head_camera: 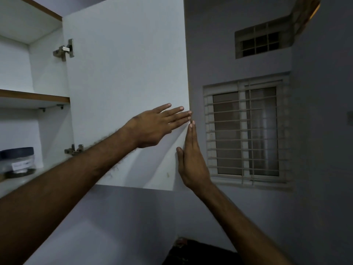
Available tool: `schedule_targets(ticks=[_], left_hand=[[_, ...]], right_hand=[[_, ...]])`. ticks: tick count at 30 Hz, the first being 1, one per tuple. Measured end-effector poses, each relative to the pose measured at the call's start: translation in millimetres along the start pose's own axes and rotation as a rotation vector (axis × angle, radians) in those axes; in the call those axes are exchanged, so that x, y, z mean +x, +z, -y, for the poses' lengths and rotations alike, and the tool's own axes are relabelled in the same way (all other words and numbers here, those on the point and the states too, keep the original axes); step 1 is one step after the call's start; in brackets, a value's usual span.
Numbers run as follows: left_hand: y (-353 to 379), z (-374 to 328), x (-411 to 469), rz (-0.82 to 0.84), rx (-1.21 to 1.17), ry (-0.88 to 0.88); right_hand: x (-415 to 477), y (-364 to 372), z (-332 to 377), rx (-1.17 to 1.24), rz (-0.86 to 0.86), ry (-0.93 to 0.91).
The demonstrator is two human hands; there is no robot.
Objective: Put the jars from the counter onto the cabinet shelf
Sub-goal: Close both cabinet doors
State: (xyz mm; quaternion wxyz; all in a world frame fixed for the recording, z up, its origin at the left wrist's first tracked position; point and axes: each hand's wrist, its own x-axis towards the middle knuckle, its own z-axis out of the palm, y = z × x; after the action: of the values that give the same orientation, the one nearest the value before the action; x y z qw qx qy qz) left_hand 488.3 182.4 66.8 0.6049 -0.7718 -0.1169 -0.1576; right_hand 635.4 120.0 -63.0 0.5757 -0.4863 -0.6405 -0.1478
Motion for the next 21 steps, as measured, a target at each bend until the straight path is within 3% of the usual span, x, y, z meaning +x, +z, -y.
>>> schedule_targets(ticks=[12,21], left_hand=[[-31,12,23,0.094,0.054,0.131],[-121,42,-92,-0.019,0.080,0.202]], right_hand=[[-10,1,-1,0.249,-0.084,-0.039],[-62,12,106,0.364,-0.186,-0.274]])
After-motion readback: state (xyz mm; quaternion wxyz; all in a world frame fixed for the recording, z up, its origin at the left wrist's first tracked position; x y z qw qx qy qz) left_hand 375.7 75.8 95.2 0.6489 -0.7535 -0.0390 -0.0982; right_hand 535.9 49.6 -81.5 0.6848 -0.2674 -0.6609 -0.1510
